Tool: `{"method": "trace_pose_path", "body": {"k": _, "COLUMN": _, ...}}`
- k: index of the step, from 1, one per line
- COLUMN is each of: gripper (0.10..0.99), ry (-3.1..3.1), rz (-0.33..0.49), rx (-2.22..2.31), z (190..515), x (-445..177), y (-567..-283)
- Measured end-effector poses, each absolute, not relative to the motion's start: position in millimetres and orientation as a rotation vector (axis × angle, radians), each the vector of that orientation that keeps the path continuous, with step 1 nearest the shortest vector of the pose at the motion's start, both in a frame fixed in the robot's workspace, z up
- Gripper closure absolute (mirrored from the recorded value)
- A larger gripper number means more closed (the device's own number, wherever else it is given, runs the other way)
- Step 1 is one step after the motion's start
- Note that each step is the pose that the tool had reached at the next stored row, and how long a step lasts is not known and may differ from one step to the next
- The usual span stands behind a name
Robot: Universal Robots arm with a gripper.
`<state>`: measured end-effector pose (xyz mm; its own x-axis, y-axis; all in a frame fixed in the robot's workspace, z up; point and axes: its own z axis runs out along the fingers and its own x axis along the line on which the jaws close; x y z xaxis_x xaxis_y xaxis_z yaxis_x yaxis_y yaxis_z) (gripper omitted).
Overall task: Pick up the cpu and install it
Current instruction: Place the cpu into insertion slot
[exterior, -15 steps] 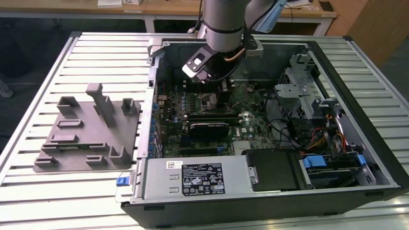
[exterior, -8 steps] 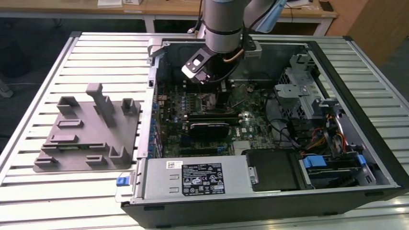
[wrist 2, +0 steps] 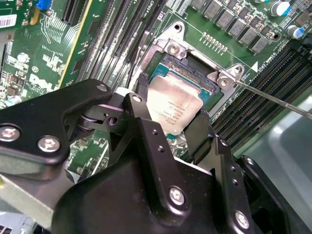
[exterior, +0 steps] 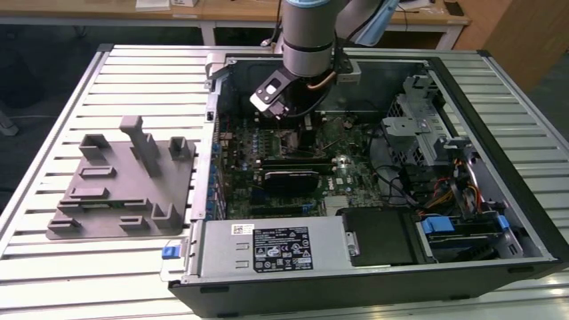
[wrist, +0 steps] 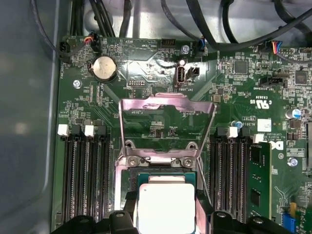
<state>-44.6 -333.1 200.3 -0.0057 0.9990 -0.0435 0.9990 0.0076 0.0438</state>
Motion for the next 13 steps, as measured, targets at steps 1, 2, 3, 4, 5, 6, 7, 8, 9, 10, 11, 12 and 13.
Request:
{"method": "trace_pose_path", "body": {"k": 1, "gripper": 0.545, "ry": 2.183, "rz": 0.001, "rx": 2.172, "z": 199.6, "x": -44.8, "y": -333.1}}
{"method": "trace_pose_path", "body": {"k": 2, "gripper": 0.545, "ry": 2.181, "rz": 0.001, "rx": 2.174, "z": 198.9, "x": -44.8, "y": -333.1}}
{"method": "trace_pose_path", "body": {"k": 3, "gripper": 0.545, "ry": 2.180, "rz": 0.001, "rx": 2.176, "z": 198.1, "x": -44.8, "y": -333.1}}
{"method": "trace_pose_path", "body": {"k": 4, "gripper": 0.545, "ry": 2.178, "rz": 0.001, "rx": 2.178, "z": 197.3, "x": -44.9, "y": -333.0}}
{"method": "trace_pose_path", "body": {"k": 5, "gripper": 0.545, "ry": 2.176, "rz": 0.001, "rx": 2.180, "z": 196.7, "x": -45.0, "y": -332.8}}
{"method": "trace_pose_path", "body": {"k": 6, "gripper": 0.545, "ry": 2.175, "rz": 0.002, "rx": 2.182, "z": 196.1, "x": -45.0, "y": -332.5}}
{"method": "trace_pose_path", "body": {"k": 7, "gripper": 0.545, "ry": 2.173, "rz": 0.002, "rx": 2.184, "z": 195.6, "x": -45.1, "y": -332.2}}
{"method": "trace_pose_path", "body": {"k": 8, "gripper": 0.545, "ry": 2.172, "rz": 0.002, "rx": 2.186, "z": 195.2, "x": -45.1, "y": -332.0}}
{"method": "trace_pose_path", "body": {"k": 9, "gripper": 0.545, "ry": 2.170, "rz": 0.002, "rx": 2.188, "z": 194.9, "x": -45.2, "y": -331.9}}
{"method": "trace_pose_path", "body": {"k": 10, "gripper": 0.545, "ry": 2.167, "rz": 0.002, "rx": 2.191, "z": 194.6, "x": -45.3, "y": -331.9}}
{"method": "trace_pose_path", "body": {"k": 11, "gripper": 0.545, "ry": 2.163, "rz": 0.002, "rx": 2.194, "z": 194.3, "x": -45.4, "y": -331.8}}
{"method": "trace_pose_path", "body": {"k": 12, "gripper": 0.545, "ry": 2.160, "rz": 0.002, "rx": 2.197, "z": 193.8, "x": -45.5, "y": -331.8}}
{"method": "trace_pose_path", "body": {"k": 13, "gripper": 0.545, "ry": 2.158, "rz": 0.002, "rx": 2.200, "z": 193.4, "x": -45.5, "y": -331.8}}
